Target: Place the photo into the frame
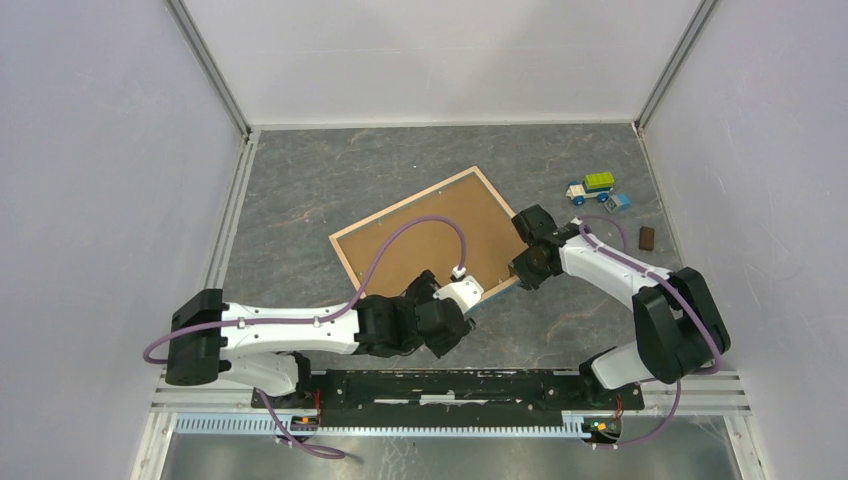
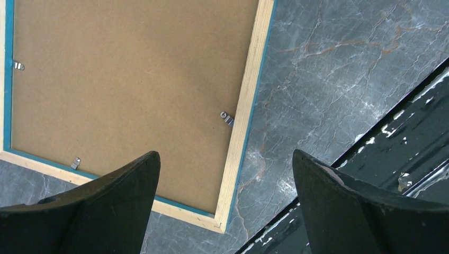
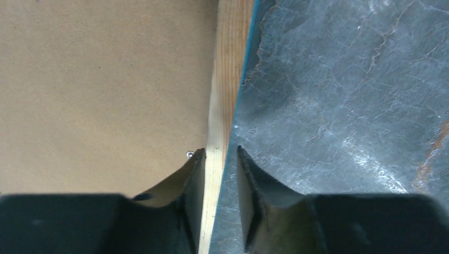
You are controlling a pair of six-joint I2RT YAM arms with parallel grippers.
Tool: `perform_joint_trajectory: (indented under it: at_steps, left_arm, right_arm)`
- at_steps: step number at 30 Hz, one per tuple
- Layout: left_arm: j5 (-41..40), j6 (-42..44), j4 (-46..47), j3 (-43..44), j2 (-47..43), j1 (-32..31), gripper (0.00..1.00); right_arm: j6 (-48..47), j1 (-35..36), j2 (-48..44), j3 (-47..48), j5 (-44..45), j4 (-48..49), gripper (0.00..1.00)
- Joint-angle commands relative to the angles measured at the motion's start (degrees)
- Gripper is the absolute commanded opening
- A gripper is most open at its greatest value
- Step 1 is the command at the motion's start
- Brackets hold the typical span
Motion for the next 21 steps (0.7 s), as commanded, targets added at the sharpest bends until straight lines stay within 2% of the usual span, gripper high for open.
perform_joint_trajectory:
  at_steps: [1,4,7,14,21]
  left_arm:
    - [0.05,-0.80,4.03,0.21,0.98,0.09,1.00]
    - [-0.55,-0.15,4.95,0.22,1.61,0.07,1.00]
    - [0.21,0.23,7.24,-0.58,1.76,0.05,1.00]
    - [0.00,-0.51,7.84,-0.10,4.93,0.08,1.00]
    - [0.15,-1.69,7.57,-1.35,2.89,0.07,1.00]
  right_arm:
    - [5.27,-0.03,0.37,-1.86,1.40,-0.31,0.28]
    - [6.40,-0.17,1.46,-1.57,1.89,-0.18,0.21]
    - [5.49,-0.08,2.55,-0.21,2.09,-1.48,0.21]
    - [5.37,-0.16,2.91,-3.53,1.23,1.35,0.39]
    - [5.59,-0.16,3.58,-5.42,1.28,3.14,0.46]
